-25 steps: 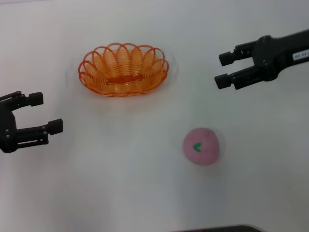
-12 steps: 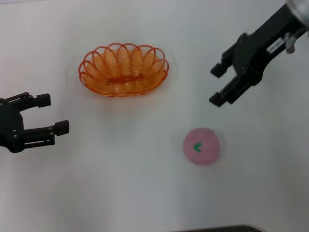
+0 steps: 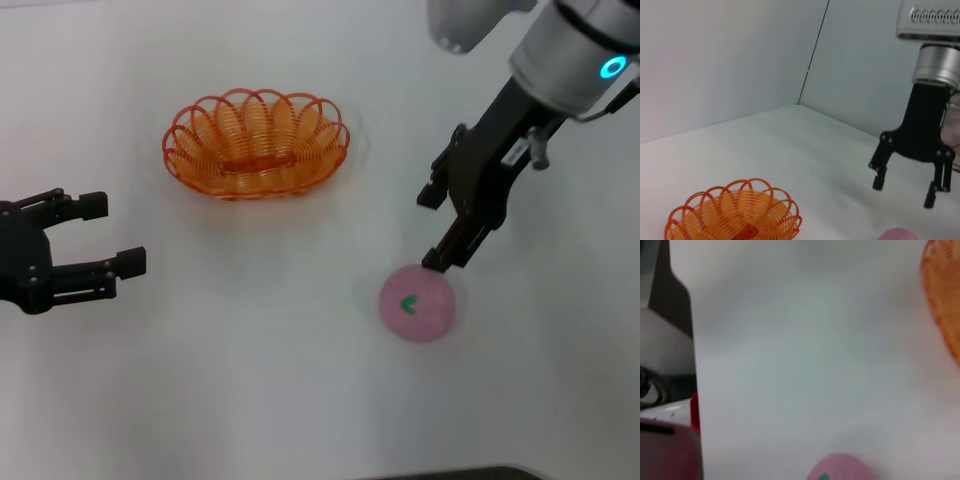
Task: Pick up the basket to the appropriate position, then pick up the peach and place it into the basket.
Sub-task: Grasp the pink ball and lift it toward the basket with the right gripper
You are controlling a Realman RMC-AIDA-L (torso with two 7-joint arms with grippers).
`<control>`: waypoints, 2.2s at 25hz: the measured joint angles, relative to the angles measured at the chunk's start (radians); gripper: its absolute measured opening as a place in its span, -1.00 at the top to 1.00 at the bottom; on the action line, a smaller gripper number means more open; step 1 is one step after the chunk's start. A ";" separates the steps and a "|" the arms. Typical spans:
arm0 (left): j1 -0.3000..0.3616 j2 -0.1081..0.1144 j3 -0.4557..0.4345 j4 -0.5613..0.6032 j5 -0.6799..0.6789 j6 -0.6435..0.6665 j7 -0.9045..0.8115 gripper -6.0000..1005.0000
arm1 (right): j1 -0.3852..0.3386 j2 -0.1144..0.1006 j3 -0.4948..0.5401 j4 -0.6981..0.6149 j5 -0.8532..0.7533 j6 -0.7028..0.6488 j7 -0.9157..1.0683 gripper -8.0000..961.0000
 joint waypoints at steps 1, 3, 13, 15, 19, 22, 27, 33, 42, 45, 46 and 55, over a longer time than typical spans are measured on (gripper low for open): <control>-0.001 0.000 0.000 0.000 0.000 0.000 0.000 -0.77 | 0.002 0.002 -0.016 0.011 0.000 0.007 0.004 -0.56; -0.003 0.000 0.001 0.000 0.000 0.000 0.000 -0.77 | 0.003 0.005 -0.049 0.032 0.002 0.025 0.009 -0.55; -0.008 0.001 0.001 0.000 0.000 0.003 -0.003 -0.77 | 0.006 0.005 -0.149 0.142 0.002 0.104 0.015 -0.49; -0.008 0.002 0.001 0.000 0.000 0.003 -0.003 -0.77 | 0.006 0.006 -0.155 0.155 0.003 0.108 0.015 -0.47; -0.008 0.002 0.003 0.000 0.001 0.003 -0.003 -0.77 | 0.007 0.008 -0.170 0.177 0.009 0.127 0.015 -0.41; -0.009 0.002 0.003 0.000 0.001 0.004 -0.003 -0.77 | 0.007 0.009 -0.173 0.193 0.011 0.141 0.015 -0.27; -0.009 0.002 0.003 0.000 0.002 0.005 -0.004 -0.77 | 0.007 0.010 -0.179 0.217 0.012 0.161 0.010 -0.04; -0.008 0.002 0.003 -0.004 0.002 0.005 -0.004 -0.77 | 0.002 0.010 -0.188 0.218 0.038 0.166 0.004 0.30; -0.009 0.002 0.003 -0.012 0.002 0.007 -0.004 -0.77 | -0.002 0.008 -0.190 0.212 0.047 0.165 -0.003 0.70; -0.009 0.002 0.003 -0.012 0.002 0.007 -0.004 -0.77 | -0.003 0.006 -0.186 0.209 0.048 0.164 -0.006 0.70; -0.009 0.002 0.003 -0.012 0.002 0.007 -0.004 -0.77 | -0.003 0.006 -0.183 0.208 0.050 0.160 -0.010 0.70; -0.009 0.002 0.003 -0.014 0.004 0.007 -0.004 -0.77 | -0.003 -0.002 -0.080 0.128 0.075 0.090 -0.044 0.70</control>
